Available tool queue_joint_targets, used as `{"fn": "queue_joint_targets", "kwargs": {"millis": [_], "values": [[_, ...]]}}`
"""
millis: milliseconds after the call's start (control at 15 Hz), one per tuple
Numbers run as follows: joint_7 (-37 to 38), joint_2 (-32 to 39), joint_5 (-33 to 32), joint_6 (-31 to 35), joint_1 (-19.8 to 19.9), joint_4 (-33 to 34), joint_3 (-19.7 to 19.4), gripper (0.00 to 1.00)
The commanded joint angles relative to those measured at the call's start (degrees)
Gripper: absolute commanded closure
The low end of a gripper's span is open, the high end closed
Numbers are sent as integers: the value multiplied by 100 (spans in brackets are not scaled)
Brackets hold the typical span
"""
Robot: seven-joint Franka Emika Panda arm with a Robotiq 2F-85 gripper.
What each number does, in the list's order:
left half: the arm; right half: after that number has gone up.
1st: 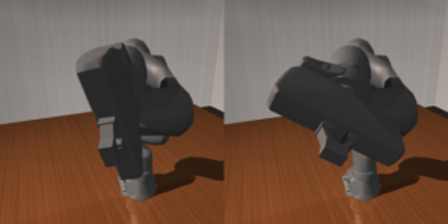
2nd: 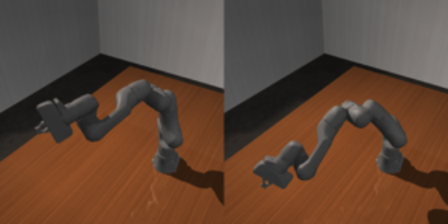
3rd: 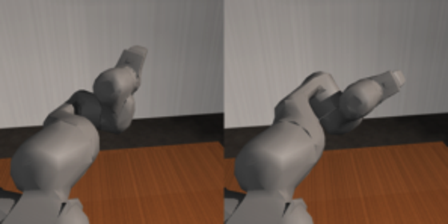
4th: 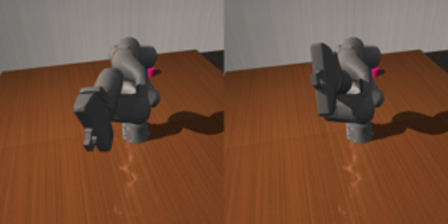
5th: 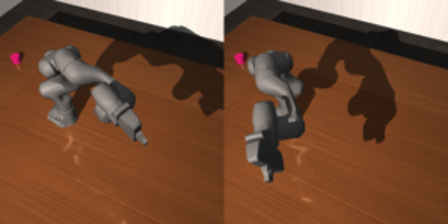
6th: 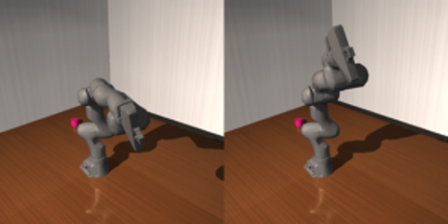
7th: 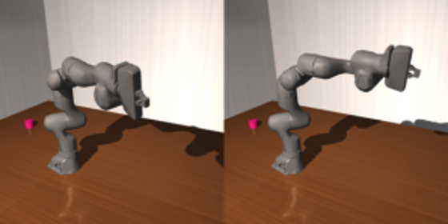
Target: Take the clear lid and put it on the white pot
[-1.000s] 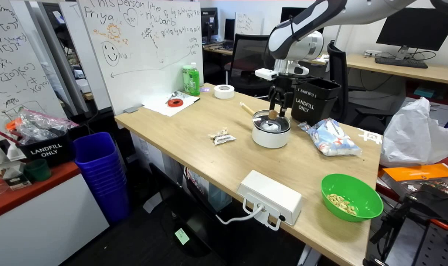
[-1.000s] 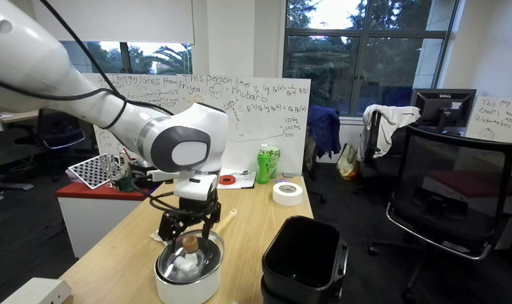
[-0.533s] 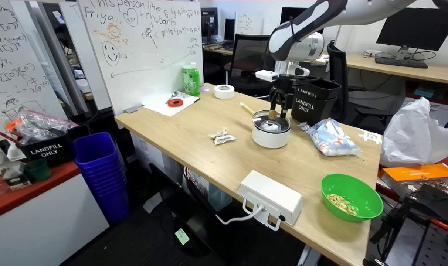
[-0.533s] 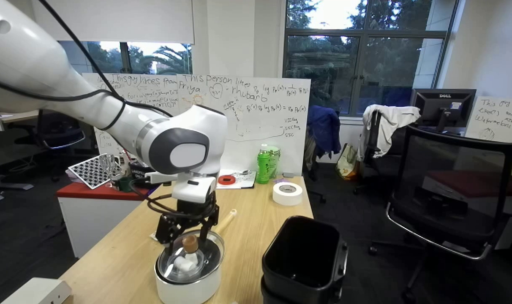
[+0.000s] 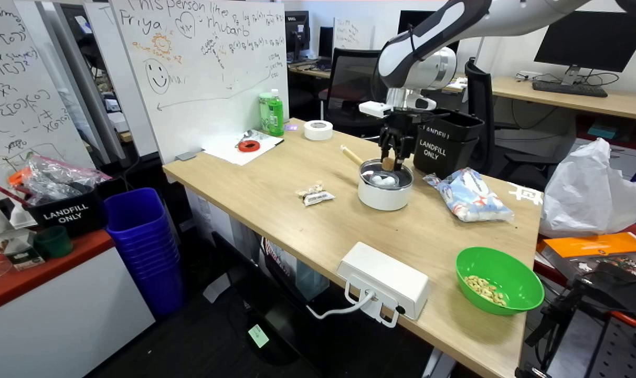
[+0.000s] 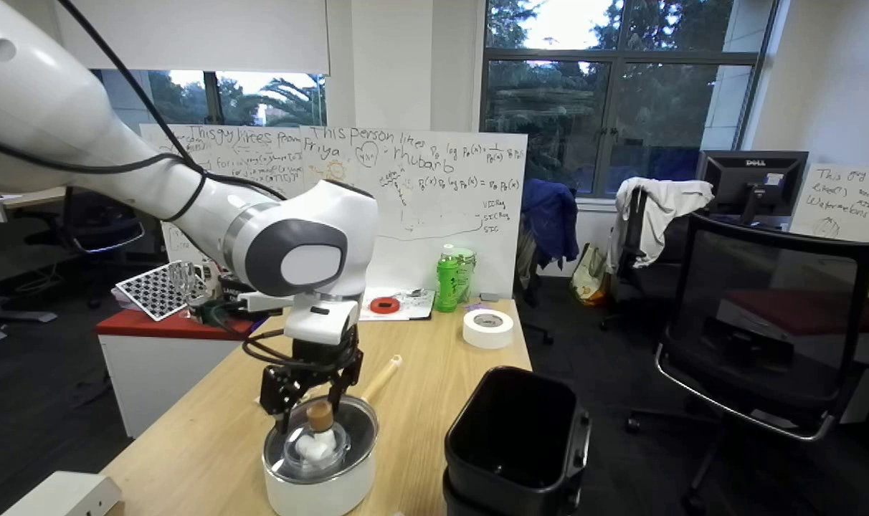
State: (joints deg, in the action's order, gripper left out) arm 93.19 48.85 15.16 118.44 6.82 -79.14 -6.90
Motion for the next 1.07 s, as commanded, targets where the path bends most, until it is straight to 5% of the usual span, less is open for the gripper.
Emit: {"fn": "queue_joint_targets", "kwargs": {"millis": [0,267,333,467,733,1000], "values": [[-169,-153,76,129,25,-242,38,45],[-174,-154,66,135,19,-247,33,74],[-164,-158,69,129,20,-242,32,31],[-189,-198,98,145,39,-259,50,31],[-222,-272,135,268,48,-303,55,4],[-305,-469,120,364,38,-493,51,0]]}}
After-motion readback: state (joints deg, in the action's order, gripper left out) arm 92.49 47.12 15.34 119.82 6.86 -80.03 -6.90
